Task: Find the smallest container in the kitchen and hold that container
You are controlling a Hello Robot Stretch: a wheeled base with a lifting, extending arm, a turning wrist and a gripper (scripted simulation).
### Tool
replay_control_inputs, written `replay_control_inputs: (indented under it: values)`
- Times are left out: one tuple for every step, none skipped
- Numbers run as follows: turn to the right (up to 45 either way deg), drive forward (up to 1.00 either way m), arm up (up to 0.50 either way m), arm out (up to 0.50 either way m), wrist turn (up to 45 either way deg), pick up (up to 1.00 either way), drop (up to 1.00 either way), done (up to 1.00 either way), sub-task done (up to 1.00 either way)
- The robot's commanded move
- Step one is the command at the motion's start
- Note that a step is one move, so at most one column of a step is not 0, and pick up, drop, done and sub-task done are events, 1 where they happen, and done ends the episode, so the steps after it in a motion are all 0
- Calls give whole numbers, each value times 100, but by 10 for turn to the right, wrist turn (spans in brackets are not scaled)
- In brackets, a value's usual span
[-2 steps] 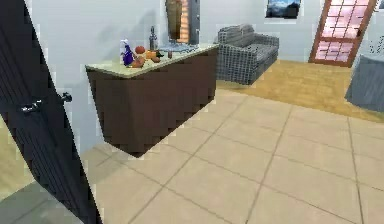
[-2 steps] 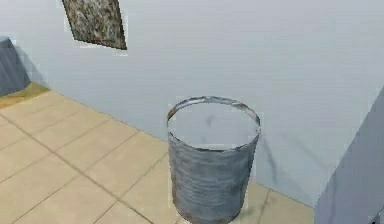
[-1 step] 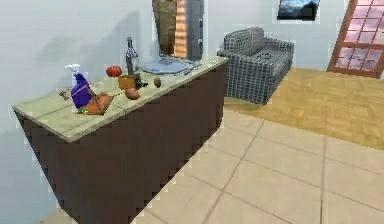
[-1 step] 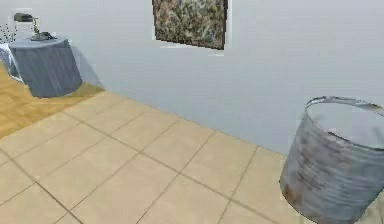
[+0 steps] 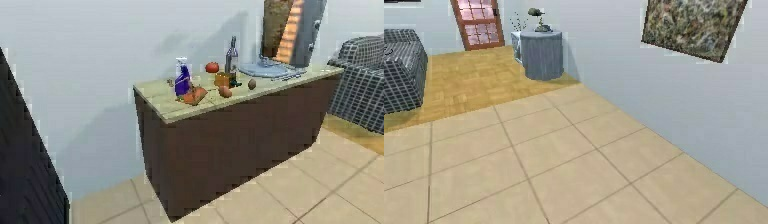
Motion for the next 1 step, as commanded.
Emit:
replay_control_inputs:
  values:
    - [0, 40, 0, 0, 0, 0, 0, 0, 0]
